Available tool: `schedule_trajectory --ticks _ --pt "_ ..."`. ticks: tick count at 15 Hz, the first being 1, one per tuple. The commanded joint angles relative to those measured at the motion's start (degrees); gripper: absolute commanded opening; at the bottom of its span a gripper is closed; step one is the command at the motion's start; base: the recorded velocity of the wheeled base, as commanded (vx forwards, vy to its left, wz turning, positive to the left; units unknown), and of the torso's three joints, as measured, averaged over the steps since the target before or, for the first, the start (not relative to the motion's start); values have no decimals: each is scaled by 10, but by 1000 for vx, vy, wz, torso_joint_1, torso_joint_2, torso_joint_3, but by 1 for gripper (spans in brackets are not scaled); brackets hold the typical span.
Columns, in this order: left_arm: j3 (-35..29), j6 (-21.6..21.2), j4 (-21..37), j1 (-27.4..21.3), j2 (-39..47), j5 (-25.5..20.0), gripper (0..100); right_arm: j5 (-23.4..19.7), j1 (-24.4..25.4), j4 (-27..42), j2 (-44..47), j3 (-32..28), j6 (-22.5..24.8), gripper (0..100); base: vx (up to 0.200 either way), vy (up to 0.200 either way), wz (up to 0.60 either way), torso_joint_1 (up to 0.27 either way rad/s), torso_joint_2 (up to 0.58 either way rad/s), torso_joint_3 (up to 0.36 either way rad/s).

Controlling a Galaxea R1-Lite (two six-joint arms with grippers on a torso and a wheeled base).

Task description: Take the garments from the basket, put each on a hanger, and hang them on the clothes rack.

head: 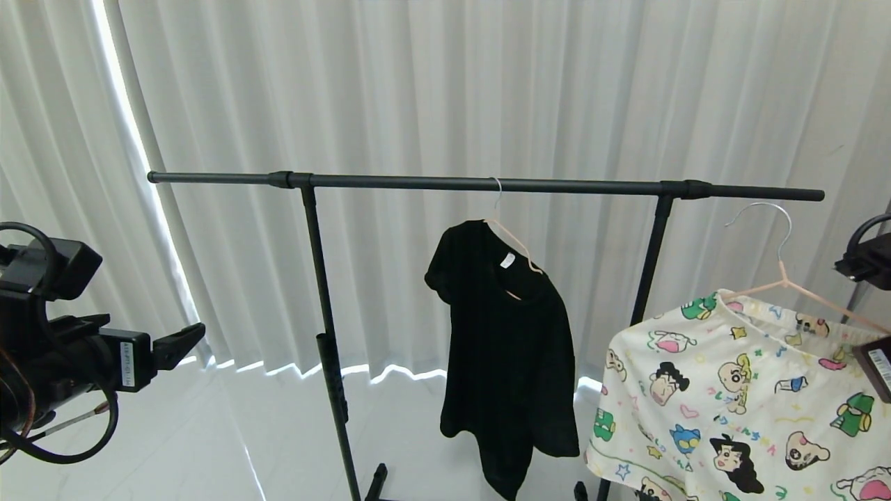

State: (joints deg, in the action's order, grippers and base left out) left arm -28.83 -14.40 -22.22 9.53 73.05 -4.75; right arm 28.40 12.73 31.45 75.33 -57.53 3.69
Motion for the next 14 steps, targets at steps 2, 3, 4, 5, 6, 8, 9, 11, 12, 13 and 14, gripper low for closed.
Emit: schedule_trajectory --ticks 2,3,4,5,6,8,9,11,12,13,14 --pt "-1 -17 -1 0 4 0 100 53 21 0 107 -64 -114 0 0 0 0 0 0 0" --pt "-1 -20 -1 0 3 1 100 57 34 1 127 -86 -152 0 0 0 0 0 0 0" --pt "-1 -25 -1 0 2 0 100 60 44 1 136 -101 -168 0 0 0 0 0 0 0" --pt "-1 -29 -1 0 2 0 100 65 49 1 141 -106 -171 0 0 0 0 0 0 0" --pt "-3 -30 -5 0 0 0 100 85 54 -1 152 -117 -171 0 0 0 0 0 0 0" --pt "-3 -30 -26 0 3 0 100 109 70 -1 161 -136 -172 0 0 0 0 0 0 0" --pt "-3 -28 -26 0 1 -1 100 114 82 -1 162 -145 -171 0 0 0 0 0 0 0" --pt "-4 -27 -26 0 0 -1 100 133 99 -1 171 -155 -171 0 0 0 0 0 0 0" --pt "-3 -27 -26 0 0 -1 100 141 104 -2 176 -159 -171 0 200 0 0 2 12 2" --pt "-3 -27 -26 0 -1 -1 100 148 109 -2 182 -167 -172 0 200 0 0 -2 -2 2" --pt "-3 -27 -26 0 -2 -2 100 151 118 -2 185 -174 -172 0 200 0 0 -7 -2 2"
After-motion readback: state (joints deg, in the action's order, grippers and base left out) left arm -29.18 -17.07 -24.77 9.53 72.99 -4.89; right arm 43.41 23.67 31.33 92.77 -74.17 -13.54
